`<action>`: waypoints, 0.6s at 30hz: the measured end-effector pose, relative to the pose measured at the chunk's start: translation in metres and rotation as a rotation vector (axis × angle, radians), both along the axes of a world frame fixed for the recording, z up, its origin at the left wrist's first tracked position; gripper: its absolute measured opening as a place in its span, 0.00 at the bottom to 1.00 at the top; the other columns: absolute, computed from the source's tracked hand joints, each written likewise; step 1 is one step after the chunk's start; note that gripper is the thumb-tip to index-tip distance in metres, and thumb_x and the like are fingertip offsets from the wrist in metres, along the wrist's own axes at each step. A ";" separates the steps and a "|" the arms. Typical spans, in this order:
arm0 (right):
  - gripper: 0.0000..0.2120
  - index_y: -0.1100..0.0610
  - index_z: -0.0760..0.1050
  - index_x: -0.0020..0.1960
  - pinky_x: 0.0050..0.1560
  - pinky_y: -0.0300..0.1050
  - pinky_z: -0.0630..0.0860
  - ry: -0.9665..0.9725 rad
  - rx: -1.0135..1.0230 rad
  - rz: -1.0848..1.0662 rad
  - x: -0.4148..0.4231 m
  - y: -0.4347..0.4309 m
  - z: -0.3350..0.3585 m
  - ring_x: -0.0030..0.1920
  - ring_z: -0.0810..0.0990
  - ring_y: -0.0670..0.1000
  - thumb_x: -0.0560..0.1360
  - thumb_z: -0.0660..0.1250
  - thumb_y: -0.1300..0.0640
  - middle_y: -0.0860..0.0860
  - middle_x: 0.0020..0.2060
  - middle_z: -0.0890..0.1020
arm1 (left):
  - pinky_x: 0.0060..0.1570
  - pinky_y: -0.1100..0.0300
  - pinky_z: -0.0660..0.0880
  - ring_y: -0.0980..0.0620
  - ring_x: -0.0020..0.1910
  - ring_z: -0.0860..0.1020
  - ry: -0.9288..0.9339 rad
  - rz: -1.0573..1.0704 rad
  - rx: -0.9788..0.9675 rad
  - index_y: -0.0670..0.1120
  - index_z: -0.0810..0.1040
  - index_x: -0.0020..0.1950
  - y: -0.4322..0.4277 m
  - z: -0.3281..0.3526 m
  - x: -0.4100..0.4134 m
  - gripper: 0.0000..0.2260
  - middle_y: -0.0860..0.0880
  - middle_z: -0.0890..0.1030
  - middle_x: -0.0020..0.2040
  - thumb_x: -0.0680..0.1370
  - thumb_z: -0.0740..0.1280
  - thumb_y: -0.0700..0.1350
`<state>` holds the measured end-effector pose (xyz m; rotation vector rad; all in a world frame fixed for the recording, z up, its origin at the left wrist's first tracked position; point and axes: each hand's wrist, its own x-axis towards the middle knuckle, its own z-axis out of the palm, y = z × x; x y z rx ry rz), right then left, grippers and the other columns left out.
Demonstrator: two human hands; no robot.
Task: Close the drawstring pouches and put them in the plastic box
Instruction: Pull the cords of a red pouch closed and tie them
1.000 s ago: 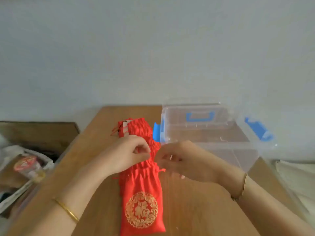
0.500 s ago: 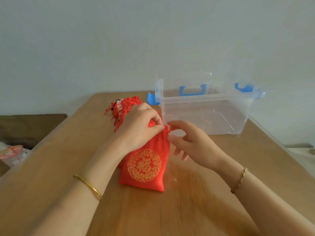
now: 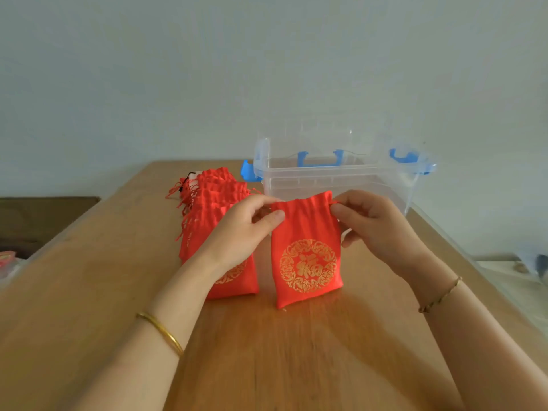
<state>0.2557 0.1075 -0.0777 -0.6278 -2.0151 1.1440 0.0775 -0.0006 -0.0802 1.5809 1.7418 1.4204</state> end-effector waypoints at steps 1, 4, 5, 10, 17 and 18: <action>0.07 0.63 0.77 0.45 0.33 0.42 0.77 -0.013 0.001 -0.021 0.000 0.002 -0.002 0.33 0.78 0.47 0.77 0.62 0.63 0.52 0.34 0.79 | 0.48 0.69 0.74 0.63 0.44 0.77 0.014 0.023 0.003 0.55 0.76 0.53 0.000 -0.001 0.000 0.08 0.52 0.80 0.47 0.77 0.65 0.43; 0.07 0.62 0.78 0.44 0.33 0.42 0.78 -0.016 -0.017 -0.063 0.001 0.005 -0.005 0.32 0.79 0.48 0.77 0.62 0.62 0.53 0.35 0.80 | 0.47 0.68 0.74 0.62 0.43 0.78 0.012 0.060 0.027 0.57 0.77 0.47 -0.001 -0.003 -0.002 0.10 0.54 0.82 0.44 0.76 0.66 0.40; 0.07 0.62 0.78 0.44 0.33 0.42 0.78 -0.013 -0.021 -0.073 0.001 0.006 -0.005 0.32 0.79 0.48 0.77 0.63 0.62 0.53 0.36 0.80 | 0.47 0.70 0.74 0.64 0.42 0.78 0.018 0.075 0.034 0.57 0.78 0.45 -0.003 -0.003 -0.002 0.11 0.56 0.82 0.43 0.76 0.66 0.39; 0.07 0.58 0.78 0.40 0.32 0.42 0.78 -0.078 0.086 -0.163 0.004 0.007 -0.005 0.31 0.81 0.47 0.76 0.65 0.58 0.50 0.37 0.81 | 0.41 0.75 0.69 0.63 0.41 0.77 0.114 0.206 0.065 0.54 0.79 0.41 -0.009 -0.008 -0.009 0.09 0.57 0.81 0.41 0.76 0.66 0.40; 0.12 0.60 0.76 0.38 0.32 0.40 0.76 -0.056 -0.089 -0.086 0.015 0.010 0.002 0.31 0.80 0.48 0.77 0.63 0.54 0.53 0.35 0.81 | 0.38 0.68 0.68 0.69 0.33 0.73 0.071 0.292 0.074 0.53 0.78 0.38 -0.010 -0.004 -0.014 0.07 0.60 0.78 0.36 0.75 0.68 0.43; 0.13 0.60 0.75 0.38 0.32 0.40 0.76 -0.031 -0.139 -0.064 0.016 0.010 0.002 0.30 0.79 0.48 0.77 0.63 0.54 0.53 0.34 0.81 | 0.35 0.68 0.67 0.68 0.31 0.73 0.033 0.296 0.067 0.53 0.79 0.38 -0.010 -0.004 -0.014 0.06 0.61 0.78 0.33 0.75 0.68 0.44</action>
